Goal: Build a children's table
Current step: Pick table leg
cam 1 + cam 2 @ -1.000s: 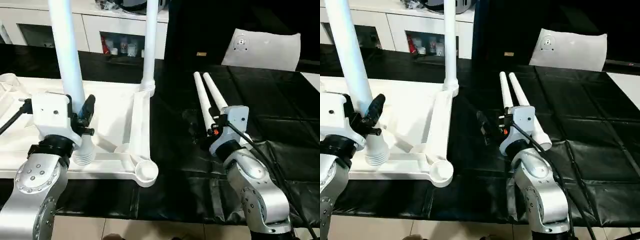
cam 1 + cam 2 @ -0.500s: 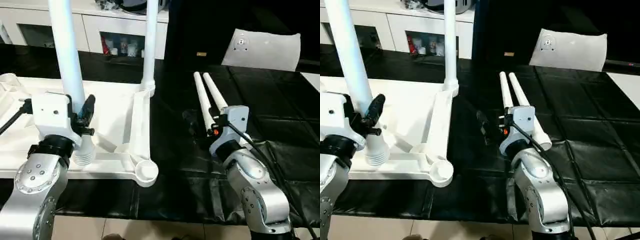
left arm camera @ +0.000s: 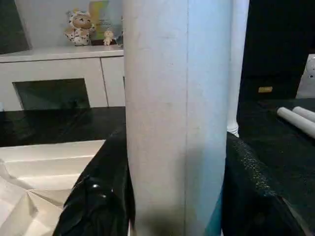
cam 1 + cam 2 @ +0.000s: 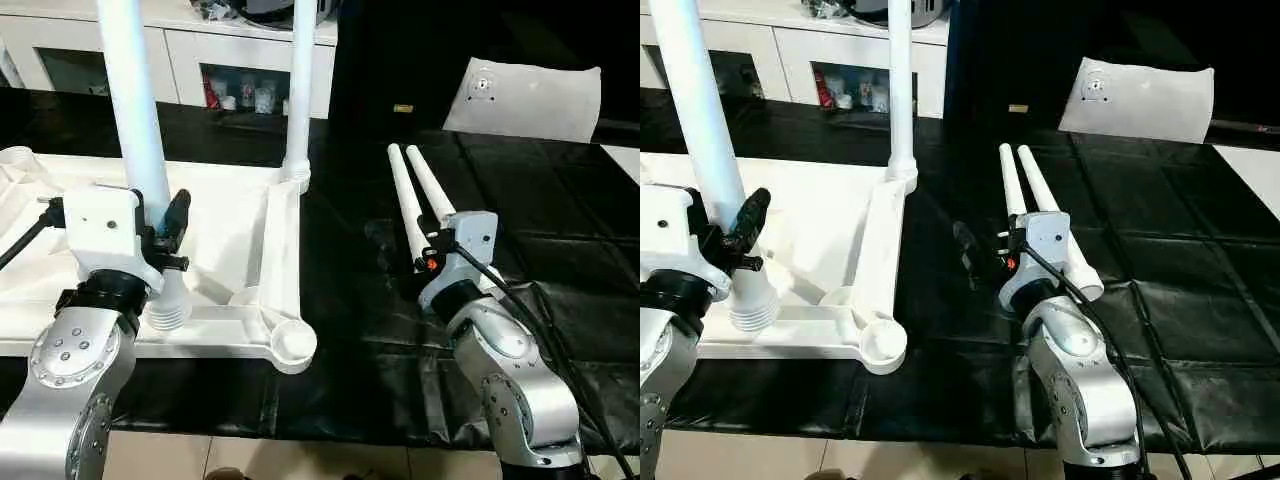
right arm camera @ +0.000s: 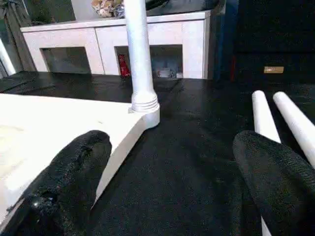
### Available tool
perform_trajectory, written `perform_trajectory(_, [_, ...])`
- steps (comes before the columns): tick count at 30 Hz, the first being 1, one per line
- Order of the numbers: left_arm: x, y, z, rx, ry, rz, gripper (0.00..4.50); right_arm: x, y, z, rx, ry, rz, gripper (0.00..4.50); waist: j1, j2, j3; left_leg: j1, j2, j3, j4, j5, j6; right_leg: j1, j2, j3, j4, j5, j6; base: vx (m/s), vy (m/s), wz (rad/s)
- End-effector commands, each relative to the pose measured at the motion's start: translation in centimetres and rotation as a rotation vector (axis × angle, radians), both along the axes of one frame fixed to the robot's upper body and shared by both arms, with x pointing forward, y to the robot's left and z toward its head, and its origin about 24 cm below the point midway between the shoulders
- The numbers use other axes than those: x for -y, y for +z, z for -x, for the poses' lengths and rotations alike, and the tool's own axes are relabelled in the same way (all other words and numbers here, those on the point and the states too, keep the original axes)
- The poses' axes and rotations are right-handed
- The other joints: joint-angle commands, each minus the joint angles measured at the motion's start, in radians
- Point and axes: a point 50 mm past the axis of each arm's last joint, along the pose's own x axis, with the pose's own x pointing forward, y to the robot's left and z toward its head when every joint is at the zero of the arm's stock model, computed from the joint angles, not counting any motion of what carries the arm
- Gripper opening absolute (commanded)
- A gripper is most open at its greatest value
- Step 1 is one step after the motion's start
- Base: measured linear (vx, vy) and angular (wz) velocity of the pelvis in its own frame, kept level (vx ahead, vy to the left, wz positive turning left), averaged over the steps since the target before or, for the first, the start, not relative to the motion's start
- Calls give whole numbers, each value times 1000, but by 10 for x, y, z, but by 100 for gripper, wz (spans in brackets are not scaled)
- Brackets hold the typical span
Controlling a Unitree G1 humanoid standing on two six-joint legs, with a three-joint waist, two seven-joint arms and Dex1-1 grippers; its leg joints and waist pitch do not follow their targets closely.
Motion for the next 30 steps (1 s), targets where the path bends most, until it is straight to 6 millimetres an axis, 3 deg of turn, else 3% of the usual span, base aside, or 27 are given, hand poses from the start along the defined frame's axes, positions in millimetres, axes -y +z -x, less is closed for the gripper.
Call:
perform_trajectory(1, [0, 1, 1, 9, 2, 1, 186, 1, 2, -2, 8, -9, 4, 437, 0, 15, -53, -1, 15, 2, -76, -201, -29, 48, -48, 39, -73, -269, -45, 0, 0, 0])
perform_trajectory(30, [0, 1, 1, 9, 2, 1, 186, 1, 2, -2, 8, -9, 4, 437, 0, 15, -54, -1, 15, 2, -75, -197, -29, 49, -48, 39, -72, -259, -48, 0, 0, 0])
